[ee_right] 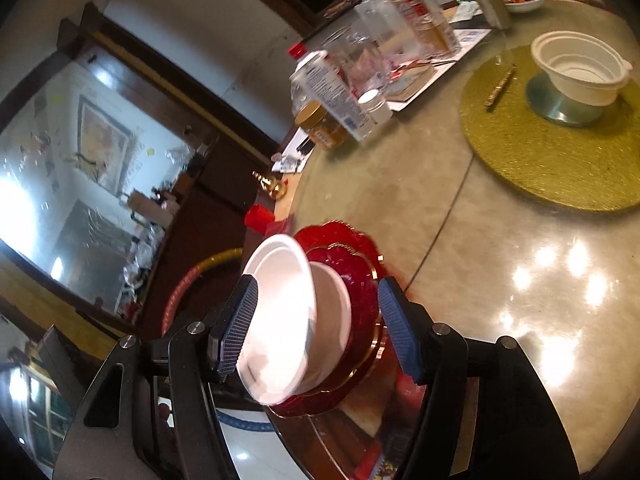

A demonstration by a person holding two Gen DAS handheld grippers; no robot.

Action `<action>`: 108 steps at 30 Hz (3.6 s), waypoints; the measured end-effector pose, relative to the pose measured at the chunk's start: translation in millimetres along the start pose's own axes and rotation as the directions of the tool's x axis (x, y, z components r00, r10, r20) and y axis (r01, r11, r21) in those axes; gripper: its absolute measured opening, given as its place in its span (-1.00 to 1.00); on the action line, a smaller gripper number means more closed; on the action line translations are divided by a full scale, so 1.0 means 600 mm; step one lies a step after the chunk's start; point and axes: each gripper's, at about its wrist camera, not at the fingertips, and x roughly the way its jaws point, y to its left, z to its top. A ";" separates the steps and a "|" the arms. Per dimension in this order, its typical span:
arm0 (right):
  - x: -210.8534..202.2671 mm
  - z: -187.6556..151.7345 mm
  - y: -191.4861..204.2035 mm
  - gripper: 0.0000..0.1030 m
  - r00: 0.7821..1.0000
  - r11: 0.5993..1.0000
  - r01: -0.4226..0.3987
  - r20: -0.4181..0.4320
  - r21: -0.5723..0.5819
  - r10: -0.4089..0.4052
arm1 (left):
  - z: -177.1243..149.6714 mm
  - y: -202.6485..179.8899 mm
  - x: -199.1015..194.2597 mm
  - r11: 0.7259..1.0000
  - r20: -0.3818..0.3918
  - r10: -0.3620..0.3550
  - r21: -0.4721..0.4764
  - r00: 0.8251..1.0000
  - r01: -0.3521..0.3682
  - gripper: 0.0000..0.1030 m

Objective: Organize plates and bowls
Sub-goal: 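Move both grippers to the beige ribbed bowl beside the gold mat, then grasp the rim of the beige ribbed bowl with both grippers, then lift the beige bowl and carry it toward the stacked plates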

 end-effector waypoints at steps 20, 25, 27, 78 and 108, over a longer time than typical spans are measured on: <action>-0.295 -0.005 -0.286 0.28 0.968 0.942 0.071 0.205 0.328 -0.145 | -0.123 -0.387 0.068 0.874 -0.322 -0.304 0.279 0.896 0.397 0.61; -0.358 -0.006 -0.360 0.28 0.948 0.901 0.083 0.246 0.426 -0.204 | -0.159 -0.487 0.101 0.846 -0.385 -0.334 0.281 0.860 0.454 0.61; -0.375 -0.003 -0.386 0.28 0.940 0.882 0.088 0.254 0.462 -0.227 | -0.164 -0.513 0.118 0.849 -0.399 -0.340 0.260 0.852 0.461 0.61; -0.298 0.085 -0.491 -0.79 0.892 0.832 0.210 0.248 0.513 -0.378 | -0.201 -0.616 0.235 0.827 -0.475 -0.334 0.267 0.814 0.495 -0.73; -0.286 0.089 -0.457 -0.80 0.858 0.859 0.295 0.280 0.419 -0.431 | -0.195 -0.612 0.204 0.828 -0.387 -0.313 0.337 0.868 0.449 -0.72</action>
